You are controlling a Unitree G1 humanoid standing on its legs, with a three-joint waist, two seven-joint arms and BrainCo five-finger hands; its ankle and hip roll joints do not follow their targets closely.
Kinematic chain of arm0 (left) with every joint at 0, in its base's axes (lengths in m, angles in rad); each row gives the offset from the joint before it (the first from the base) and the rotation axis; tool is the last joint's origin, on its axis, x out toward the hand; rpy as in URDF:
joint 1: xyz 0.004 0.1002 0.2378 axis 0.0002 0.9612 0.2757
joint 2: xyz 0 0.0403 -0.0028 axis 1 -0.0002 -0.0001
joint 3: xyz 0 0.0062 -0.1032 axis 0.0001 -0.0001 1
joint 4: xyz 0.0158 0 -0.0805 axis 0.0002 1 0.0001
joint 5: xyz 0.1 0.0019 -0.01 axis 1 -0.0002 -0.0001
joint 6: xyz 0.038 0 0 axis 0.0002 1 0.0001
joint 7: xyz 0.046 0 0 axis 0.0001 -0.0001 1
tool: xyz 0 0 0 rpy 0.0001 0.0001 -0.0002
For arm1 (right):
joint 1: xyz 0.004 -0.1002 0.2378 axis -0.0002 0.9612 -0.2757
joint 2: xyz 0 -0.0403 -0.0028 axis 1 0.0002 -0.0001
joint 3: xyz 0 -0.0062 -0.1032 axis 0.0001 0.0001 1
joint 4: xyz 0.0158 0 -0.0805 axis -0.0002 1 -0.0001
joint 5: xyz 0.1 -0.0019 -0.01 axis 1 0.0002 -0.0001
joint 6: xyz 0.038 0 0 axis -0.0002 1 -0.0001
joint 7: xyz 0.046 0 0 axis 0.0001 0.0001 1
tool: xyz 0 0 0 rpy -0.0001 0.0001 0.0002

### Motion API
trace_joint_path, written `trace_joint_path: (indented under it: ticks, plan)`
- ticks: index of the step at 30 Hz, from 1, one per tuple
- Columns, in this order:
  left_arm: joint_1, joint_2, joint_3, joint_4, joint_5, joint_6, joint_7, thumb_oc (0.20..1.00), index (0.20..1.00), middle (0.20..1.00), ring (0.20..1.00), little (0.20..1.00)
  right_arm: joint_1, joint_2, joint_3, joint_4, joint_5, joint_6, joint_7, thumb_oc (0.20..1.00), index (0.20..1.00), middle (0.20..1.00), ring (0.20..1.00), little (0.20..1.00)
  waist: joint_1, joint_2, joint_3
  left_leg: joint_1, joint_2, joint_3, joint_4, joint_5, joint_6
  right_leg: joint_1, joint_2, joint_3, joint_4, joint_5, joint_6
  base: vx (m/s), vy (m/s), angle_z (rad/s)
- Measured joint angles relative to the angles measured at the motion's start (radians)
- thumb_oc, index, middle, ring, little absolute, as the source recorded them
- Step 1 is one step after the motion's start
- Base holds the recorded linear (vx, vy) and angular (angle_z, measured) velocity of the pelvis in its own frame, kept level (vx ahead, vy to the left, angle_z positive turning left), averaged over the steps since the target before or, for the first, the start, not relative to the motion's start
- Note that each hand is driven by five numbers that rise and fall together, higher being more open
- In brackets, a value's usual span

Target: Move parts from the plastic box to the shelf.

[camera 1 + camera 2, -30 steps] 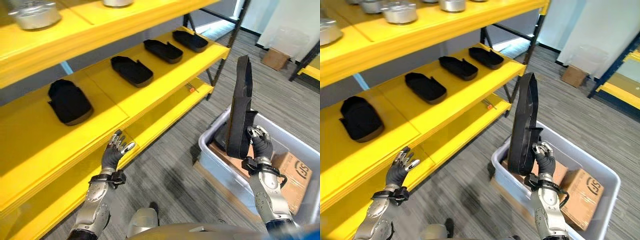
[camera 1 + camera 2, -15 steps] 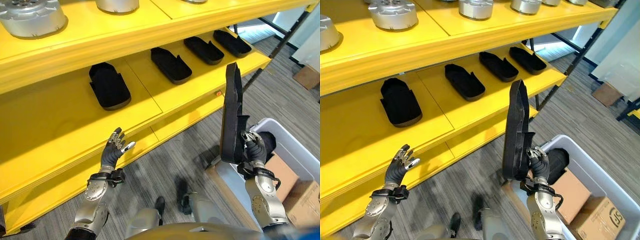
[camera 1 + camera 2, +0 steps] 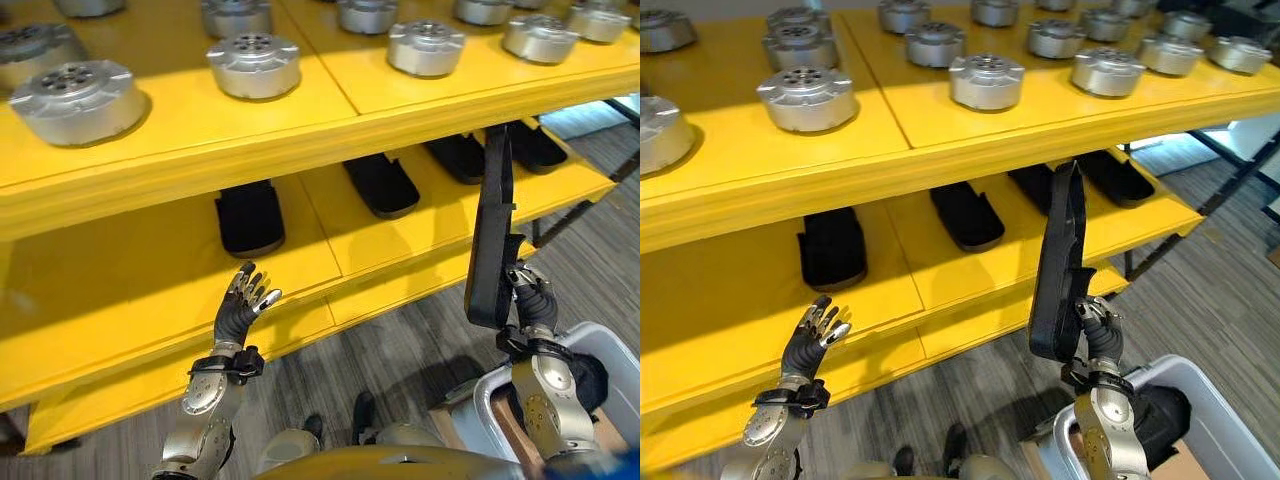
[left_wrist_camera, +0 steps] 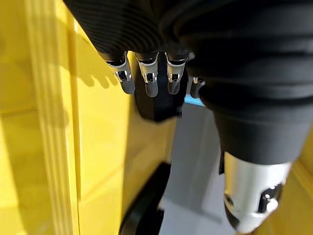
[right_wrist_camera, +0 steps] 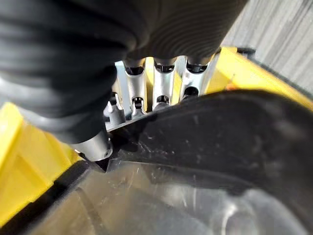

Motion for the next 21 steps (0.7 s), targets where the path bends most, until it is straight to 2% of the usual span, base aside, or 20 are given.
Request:
trace_joint_path:
  ticks: [2, 3, 4, 5, 6, 7, 9, 10, 11, 12, 13, 14, 15, 16, 17, 18, 19, 21]
  plan:
    - [-0.028, -0.001, -0.001, 0.001, -0.009, 0.0, 0.0, 1.0, 1.0, 1.0, 1.0, 1.0, 0.009, -0.001, -0.016, 0.001, 0.0, 0.0, -0.001, 0.2, 0.2, 0.2, 0.2, 0.2, 0.006, 0.005, 0.002, -0.035, -0.016, -0.047, 0.035, 0.008, -0.016, 0.003, -0.017, -0.058, -0.003, -0.006, 0.0, -0.14, 0.045, 0.73]
    - [-0.048, 0.001, -0.003, 0.009, -0.009, -0.001, -0.001, 1.0, 1.0, 1.0, 1.0, 1.0, -0.004, -0.004, -0.022, 0.003, 0.0, -0.001, -0.003, 0.2, 0.2, 0.2, 0.2, 0.2, 0.013, 0.001, 0.014, -0.051, -0.026, -0.042, 0.04, 0.035, -0.059, 0.001, -0.036, -0.084, 0.0, 0.004, -0.011, -0.12, 0.101, 1.11]
    - [-0.082, 0.01, -0.019, 0.023, -0.01, 0.002, -0.001, 1.0, 1.0, 1.0, 1.0, 1.0, -0.004, -0.01, -0.026, -0.003, 0.0, -0.002, -0.009, 0.2, 0.2, 0.2, 0.2, 0.2, -0.026, -0.028, 0.038, -0.086, -0.027, 0.074, 0.062, 0.006, -0.137, 0.009, -0.088, -0.122, -0.02, 0.015, -0.034, -0.05, 0.119, 1.15]
    - [-0.093, 0.013, -0.017, 0.021, -0.012, 0.002, -0.002, 1.0, 1.0, 1.0, 1.0, 1.0, -0.009, -0.005, -0.032, -0.004, 0.0, -0.001, -0.012, 0.2, 0.2, 0.2, 0.2, 0.2, -0.035, -0.041, 0.05, -0.11, 0.042, 0.193, 0.111, -0.015, -0.107, 0.004, -0.107, -0.142, -0.019, 0.015, -0.039, -0.01, 0.164, 0.88]
    - [-0.086, 0.013, -0.014, 0.02, -0.017, 0.002, 0.0, 1.0, 1.0, 1.0, 1.0, 1.0, -0.012, 0.0, -0.031, -0.005, 0.0, -0.001, -0.013, 0.2, 0.2, 0.2, 0.2, 0.2, -0.021, -0.043, 0.05, -0.098, 0.155, 0.249, 0.134, -0.019, -0.109, 0.0, -0.103, -0.138, -0.012, 0.001, -0.045, 0.01, 0.173, 0.29]
    - [-0.087, 0.012, -0.014, 0.021, -0.017, 0.003, 0.0, 1.0, 1.0, 1.0, 1.0, 1.0, -0.016, 0.001, -0.032, -0.005, 0.0, -0.001, -0.013, 0.2, 0.2, 0.2, 0.2, 0.2, -0.026, -0.04, 0.053, -0.094, 0.252, 0.28, 0.145, -0.018, -0.113, -0.003, -0.103, -0.14, -0.001, -0.006, -0.041, 0.02, 0.235, 0.04]
    - [-0.104, 0.003, -0.016, 0.022, -0.017, 0.007, -0.001, 1.0, 1.0, 1.0, 1.0, 1.0, -0.014, 0.002, -0.051, -0.005, 0.0, -0.002, -0.017, 0.2, 0.2, 0.2, 0.2, 0.2, -0.052, -0.029, 0.063, -0.082, 0.396, 0.3, 0.134, 0.01, -0.156, -0.004, -0.121, -0.17, 0.022, -0.022, -0.015, 0.02, 0.268, 0.47]
    - [-0.122, 0.0, -0.023, 0.027, -0.017, 0.008, -0.001, 1.0, 1.0, 1.0, 1.0, 1.0, -0.008, 0.003, -0.076, -0.005, 0.0, -0.003, -0.022, 0.2, 0.2, 0.2, 0.2, 0.2, -0.07, -0.01, 0.071, -0.085, 0.464, 0.337, 0.117, 0.029, -0.171, -0.006, -0.137, -0.195, 0.046, -0.032, 0.003, 0.04, 0.255, 0.96]
    - [-0.143, -0.002, -0.043, 0.029, -0.017, 0.012, 0.0, 1.0, 1.0, 1.0, 1.0, 1.0, 0.009, -0.005, -0.122, -0.003, 0.001, -0.005, -0.048, 0.2, 0.2, 0.2, 0.2, 0.2, -0.11, 0.045, 0.058, -0.091, 0.555, 0.399, 0.047, 0.085, -0.181, -0.05, -0.197, -0.226, 0.127, -0.054, 0.062, 0.08, 0.357, 0.81]
    - [-0.133, -0.015, -0.064, 0.026, -0.017, 0.014, 0.0, 1.0, 1.0, 1.0, 1.0, 1.0, 0.047, -0.05, -0.123, -0.003, 0.001, -0.005, -0.057, 0.2, 0.2, 0.2, 0.2, 0.2, -0.109, 0.13, 0.029, -0.038, 0.527, 0.391, -0.006, 0.149, -0.125, -0.058, -0.232, -0.213, 0.14, -0.027, 0.145, 0.18, 0.494, 0.58]
    - [-0.129, -0.027, -0.065, 0.028, -0.017, 0.014, 0.0, 1.0, 1.0, 1.0, 1.0, 1.0, 0.057, -0.07, -0.122, 0.004, 0.0, -0.006, -0.056, 0.2, 0.2, 0.2, 0.2, 0.2, -0.114, 0.157, 0.02, -0.027, 0.522, 0.416, -0.02, 0.081, -0.163, -0.06, -0.24, -0.211, 0.143, -0.016, 0.177, 0.18, 0.486, 0.22]
    - [-0.146, -0.009, -0.054, 0.033, -0.017, 0.015, 0.001, 1.0, 1.0, 1.0, 1.0, 1.0, 0.066, -0.031, -0.106, 0.015, 0.001, -0.004, -0.057, 0.2, 0.2, 0.2, 0.2, 0.2, -0.107, 0.104, 0.018, -0.019, 0.442, 0.385, -0.009, 0.074, -0.25, -0.064, -0.305, -0.178, 0.149, -0.001, 0.19, 0.16, 0.367, 0.06]
    - [-0.15, 0.013, -0.047, 0.033, -0.017, 0.014, 0.001, 1.0, 1.0, 1.0, 1.0, 1.0, 0.073, 0.001, -0.073, 0.015, 0.001, -0.001, -0.051, 0.2, 0.2, 0.2, 0.2, 0.2, -0.088, 0.041, 0.023, -0.021, 0.363, 0.389, 0.027, 0.034, -0.22, -0.071, -0.37, -0.14, 0.141, 0.028, 0.187, 0.08, 0.226, -0.05]
    - [-0.13, 0.077, -0.048, 0.04, -0.017, 0.016, -0.001, 1.0, 1.0, 1.0, 1.0, 1.0, 0.077, 0.051, -0.026, 0.015, 0.0, 0.008, -0.018, 0.2, 0.2, 0.2, 0.2, 0.2, -0.079, 0.005, 0.014, -0.02, 0.298, 0.408, 0.081, -0.006, -0.215, -0.045, -0.404, -0.102, 0.118, 0.095, 0.151, 0.09, 0.285, -0.16]
    - [-0.128, 0.09, -0.045, 0.04, -0.017, 0.015, -0.001, 1.0, 1.0, 1.0, 1.0, 1.0, 0.077, 0.051, -0.011, 0.015, -0.001, 0.011, -0.012, 0.2, 0.2, 0.2, 0.2, 0.2, -0.075, 0.001, 0.011, -0.014, 0.289, 0.409, 0.084, -0.013, -0.202, -0.035, -0.397, -0.104, 0.123, 0.095, 0.151, 0.1, 0.391, -0.02]
    - [-0.13, 0.144, -0.034, 0.036, -0.017, 0.013, -0.003, 1.0, 1.0, 1.0, 1.0, 1.0, 0.077, 0.064, -0.009, 0.014, -0.002, 0.013, -0.001, 0.2, 0.2, 0.2, 0.2, 0.2, -0.048, -0.026, -0.006, -0.019, 0.255, 0.418, 0.104, -0.038, -0.179, -0.028, -0.417, -0.108, 0.114, 0.102, 0.152, 0.08, 0.319, 0.08]
    - [-0.127, 0.159, -0.024, 0.037, -0.017, 0.014, -0.003, 1.0, 1.0, 1.0, 1.0, 1.0, 0.071, 0.073, -0.012, 0.014, -0.002, 0.014, -0.001, 0.2, 0.2, 0.2, 0.2, 0.2, -0.042, -0.049, -0.014, -0.018, 0.243, 0.413, 0.111, -0.045, -0.176, -0.015, -0.429, -0.108, 0.109, 0.108, 0.161, 0.05, 0.226, 0.17]
    - [-0.118, 0.162, -0.013, 0.037, -0.017, 0.013, -0.002, 1.0, 1.0, 1.0, 1.0, 1.0, 0.069, 0.076, -0.017, 0.014, -0.002, 0.014, -0.001, 0.2, 0.2, 0.2, 0.2, 0.2, -0.039, -0.056, -0.014, -0.018, 0.235, 0.393, 0.116, -0.051, -0.175, 0.009, -0.439, -0.112, 0.097, 0.125, 0.189, 0.03, 0.124, 0.28]
